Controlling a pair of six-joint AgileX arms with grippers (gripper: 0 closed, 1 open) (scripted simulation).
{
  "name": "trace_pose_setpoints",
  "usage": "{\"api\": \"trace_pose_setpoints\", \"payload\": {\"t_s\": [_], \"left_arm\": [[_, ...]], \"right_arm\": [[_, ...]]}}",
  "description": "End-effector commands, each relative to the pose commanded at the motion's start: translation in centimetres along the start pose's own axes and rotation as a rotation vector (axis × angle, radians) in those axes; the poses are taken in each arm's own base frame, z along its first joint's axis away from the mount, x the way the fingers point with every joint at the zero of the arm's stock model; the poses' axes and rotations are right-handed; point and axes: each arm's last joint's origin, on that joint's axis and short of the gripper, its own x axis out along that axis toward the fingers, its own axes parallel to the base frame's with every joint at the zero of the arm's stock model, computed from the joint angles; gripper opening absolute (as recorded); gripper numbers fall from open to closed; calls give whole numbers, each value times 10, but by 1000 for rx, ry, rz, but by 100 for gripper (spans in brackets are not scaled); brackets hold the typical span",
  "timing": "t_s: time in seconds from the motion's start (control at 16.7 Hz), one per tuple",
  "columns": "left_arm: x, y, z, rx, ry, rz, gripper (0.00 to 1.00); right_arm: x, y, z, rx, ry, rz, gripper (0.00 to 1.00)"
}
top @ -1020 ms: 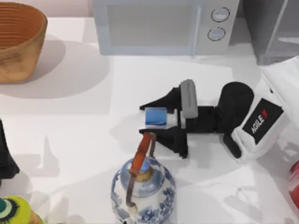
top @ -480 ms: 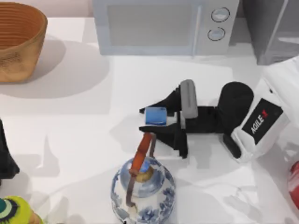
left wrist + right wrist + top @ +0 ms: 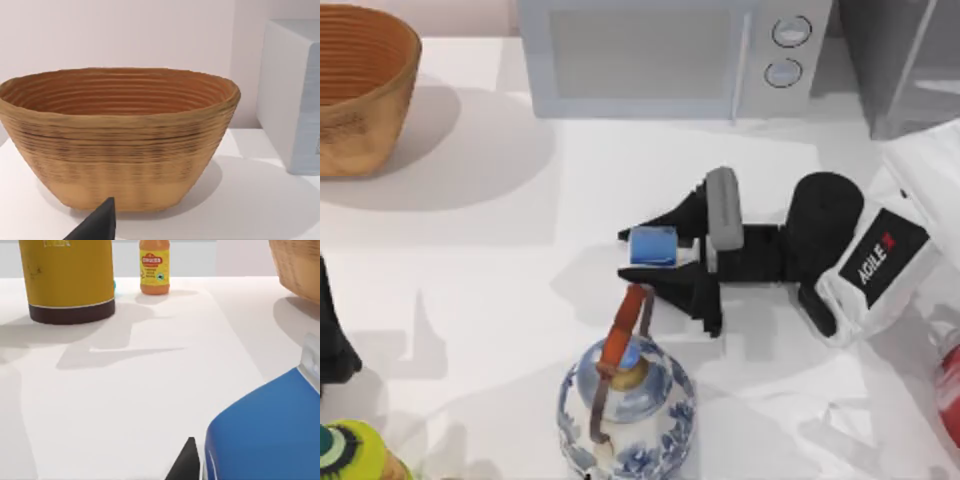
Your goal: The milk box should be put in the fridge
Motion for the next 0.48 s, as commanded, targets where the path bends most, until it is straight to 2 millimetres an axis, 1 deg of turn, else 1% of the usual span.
{"api": "trace_pose_setpoints", "payload": {"t_s": [0.06, 0.18, 0.48], "left_arm": [[0, 0, 0, 0, 0, 0, 100], [0, 0, 0, 0, 0, 0, 100], [0, 0, 0, 0, 0, 0, 100]], "right_arm": [[-1, -1, 6, 6, 2, -5, 0], [0, -4, 27, 16, 6, -10, 0], [4, -3, 107, -1, -1, 8, 0]]}}
